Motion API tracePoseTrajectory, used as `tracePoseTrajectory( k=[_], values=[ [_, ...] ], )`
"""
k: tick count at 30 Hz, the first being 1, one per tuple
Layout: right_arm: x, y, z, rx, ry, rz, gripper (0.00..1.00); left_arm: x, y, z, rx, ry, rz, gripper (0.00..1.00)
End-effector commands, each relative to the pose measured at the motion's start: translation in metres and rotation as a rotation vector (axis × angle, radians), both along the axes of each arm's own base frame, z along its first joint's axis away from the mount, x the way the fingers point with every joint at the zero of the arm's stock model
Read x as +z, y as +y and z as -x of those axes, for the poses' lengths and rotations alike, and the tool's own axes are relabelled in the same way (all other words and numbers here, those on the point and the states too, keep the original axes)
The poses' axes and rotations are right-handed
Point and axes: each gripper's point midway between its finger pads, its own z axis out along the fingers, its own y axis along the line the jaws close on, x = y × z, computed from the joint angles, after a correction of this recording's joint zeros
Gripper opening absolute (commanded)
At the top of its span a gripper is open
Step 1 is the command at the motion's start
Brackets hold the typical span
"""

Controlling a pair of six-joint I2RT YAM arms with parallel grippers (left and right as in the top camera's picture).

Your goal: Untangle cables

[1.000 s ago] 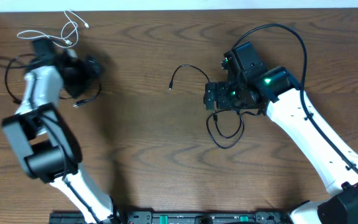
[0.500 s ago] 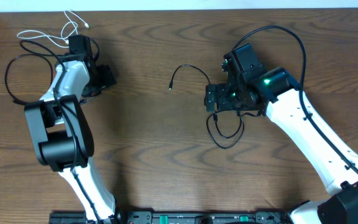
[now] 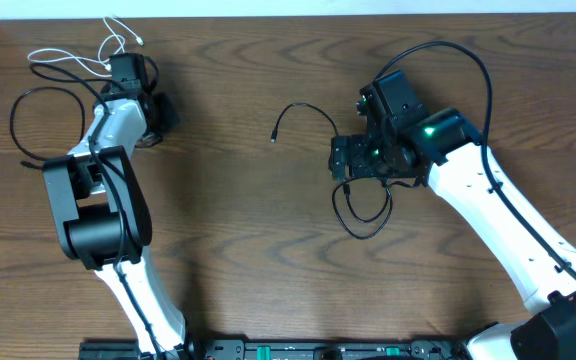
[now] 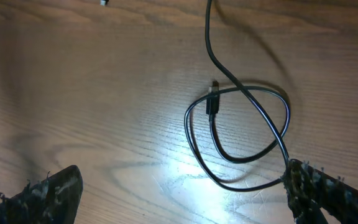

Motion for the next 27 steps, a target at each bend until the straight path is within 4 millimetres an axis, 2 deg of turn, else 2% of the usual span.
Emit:
tracePoseTrajectory(
  k=[1, 5, 7, 8, 9, 10, 12, 14, 17, 19, 21, 23, 25, 27],
  values=[
    [-0.007, -0.003, 0.003, -0.009, 0.027, 0.015, 0.99, -0.004, 0.035, 0.001, 0.129, -0.022, -0.035, 0.08],
    [-0.008, -0.004, 0.006, -0.009, 0.037, 0.020, 0.99, 0.007, 0.066, -0.008, 0.204, -0.104, -0.060, 0.08],
    [-0.008, -0.004, 0.006, -0.010, 0.039, 0.021, 0.99, 0.009, 0.073, -0.008, 0.217, -0.115, -0.059, 0.09],
    [-0.008, -0.004, 0.006, -0.010, 0.039, 0.021, 0.99, 0.009, 0.077, -0.007, 0.223, -0.116, -0.060, 0.17],
    [-0.008, -0.004, 0.006, -0.010, 0.039, 0.021, 0.99, 0.010, 0.078, -0.007, 0.225, -0.117, -0.060, 0.35],
    [-0.008, -0.004, 0.006, -0.010, 0.039, 0.021, 0.99, 0.014, 0.078, -0.006, 0.225, -0.122, -0.062, 0.72],
    [-0.008, -0.004, 0.005, -0.010, 0.036, 0.019, 0.99, 0.025, 0.077, -0.007, 0.223, -0.137, -0.061, 0.85],
    [-0.008, -0.004, 0.005, -0.010, 0.036, 0.018, 0.99, 0.039, 0.075, -0.008, 0.217, -0.158, -0.060, 0.90],
    [-0.008, -0.004, 0.006, -0.012, 0.040, 0.015, 0.99, 0.076, 0.064, -0.013, 0.183, -0.231, -0.023, 0.92],
    [-0.008, -0.003, 0.006, -0.012, 0.039, 0.015, 0.99, 0.114, 0.044, -0.012, 0.122, -0.299, 0.059, 0.93],
    [-0.008, -0.003, 0.006, -0.018, 0.043, 0.011, 0.99, 0.134, 0.029, -0.008, 0.077, -0.326, 0.116, 0.93],
    [-0.005, 0.006, 0.011, -0.010, 0.074, -0.051, 0.99, 0.156, 0.009, 0.002, 0.022, -0.339, 0.191, 0.97],
    [-0.002, 0.014, 0.012, 0.007, 0.091, -0.106, 0.99, 0.168, -0.012, 0.016, -0.028, -0.320, 0.271, 0.98],
    [-0.002, 0.010, 0.011, -0.003, 0.093, -0.106, 0.99, 0.166, -0.039, 0.035, -0.068, -0.245, 0.352, 0.99]
  ],
)
